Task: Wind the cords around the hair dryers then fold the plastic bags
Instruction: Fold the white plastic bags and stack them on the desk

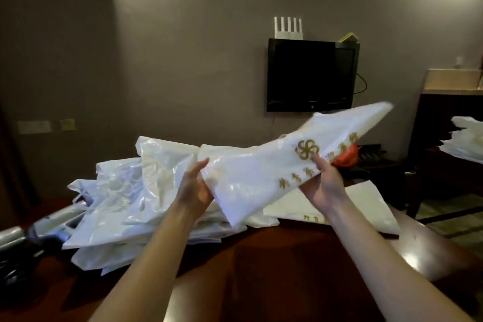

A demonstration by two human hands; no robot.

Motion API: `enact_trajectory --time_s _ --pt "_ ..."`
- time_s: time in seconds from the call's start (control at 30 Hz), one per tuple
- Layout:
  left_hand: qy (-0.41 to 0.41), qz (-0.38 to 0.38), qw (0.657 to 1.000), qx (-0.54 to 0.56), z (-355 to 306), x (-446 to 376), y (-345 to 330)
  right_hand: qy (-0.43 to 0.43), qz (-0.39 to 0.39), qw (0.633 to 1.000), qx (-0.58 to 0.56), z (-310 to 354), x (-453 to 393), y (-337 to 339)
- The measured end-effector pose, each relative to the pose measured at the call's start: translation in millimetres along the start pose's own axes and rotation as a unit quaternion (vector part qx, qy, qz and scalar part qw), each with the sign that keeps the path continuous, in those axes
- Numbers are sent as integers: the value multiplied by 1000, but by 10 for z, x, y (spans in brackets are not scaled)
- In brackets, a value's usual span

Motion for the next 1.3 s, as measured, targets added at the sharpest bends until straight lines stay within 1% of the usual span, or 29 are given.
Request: enact_trajectory --time_s 0.07,0.1,0.13,0.2,0.23,0.3,0.37,0.4,0.43,0.47,0.5,0.53,0.57,0.6,0.63,0.7,0.73,0.8,0.83,0.9,0.93,0.97,1.0,1.07,1.1,1.17,1.27,1.3 --pt "9 -35 999 26 61 32 292 -49 -14 999 -12 -354 -67 269" --pt "19 -52 998 20 128 70 442 -79 -28 996 -4 -538 -78 436" --pt "31 -68 997 -11 215 90 606 -111 -53 992 23 -713 -66 630" --pt "60 -97 986 -124 399 158 932 -153 -130 973 114 -932 -18 1070" --pt "85 -100 977 -166 541 188 1057 -156 -177 961 146 -965 -35 1308" --pt "137 -74 969 -194 816 302 1095 -135 -254 936 205 -907 -111 1657" --pt "168 -76 964 -189 1060 370 1063 -86 -290 906 296 -716 -220 1734" --pt "171 -89 965 -177 1187 346 1043 -47 -301 880 363 -566 -262 1684" --pt "167 -115 966 -163 1311 300 1026 -5 -315 837 448 -394 -293 1599" --pt "163 -129 966 -154 1433 268 970 29 -321 778 540 -248 -291 1470" --pt "163 -145 963 -156 1548 270 902 48 -318 709 628 -161 -275 1326" --pt "168 -161 958 -165 1662 291 836 54 -299 647 700 -146 -272 1186" --pt "177 -168 954 -174 1777 341 769 40 -263 597 757 -217 -297 1097" --pt "186 -165 952 -179 1909 400 694 20 -221 564 795 -344 -293 1029" --pt "196 -156 951 -182 2018 460 615 -8 -177 549 817 -529 -301 1057" --pt "214 -123 950 -192 2143 569 461 -66 -90 537 836 -965 -215 1173" --pt "216 -99 948 -211 2157 589 399 -95 -56 521 847 -1168 -143 1271" --pt "223 -38 935 -274 2098 596 331 -134 -28 469 872 -1387 -18 1482" --pt "223 -18 923 -313 2020 591 358 -141 -29 458 877 -1391 5 1555" --pt "193 6 900 -390 1749 518 511 -152 -26 457 876 -1340 -4 1560" --pt "173 12 889 -424 1577 481 620 -145 -26 463 874 -1300 -33 1496" --pt "152 18 879 -452 1359 464 732 -118 -29 477 870 -1256 -71 1359" --pt "134 23 866 -481 1125 470 861 -78 -32 500 862 -1225 -98 1160" --pt "102 24 828 -551 601 529 1200 23 -13 551 834 -1276 -99 610" --pt "95 10 807 -582 351 582 1412 62 10 570 819 -1370 -66 308" --pt "94 -33 768 -633 -163 752 1894 119 67 589 797 -1674 47 -335" --pt "94 -104 694 -706 -900 1085 2570 155 161 590 776 -2335 230 -1185" --pt "97 -132 675 -719 -1118 1207 2793 158 186 590 769 -2582 281 -1417"
Point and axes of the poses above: each hand's wrist, its own x-axis away from the middle knuckle, its own y-axis out of the back of the hand, z = x × y, the point moved 10 cm from there along -x, towards the middle knuckle, and after that the axes turned 9 degrees about -y, right-handed, at the moved point
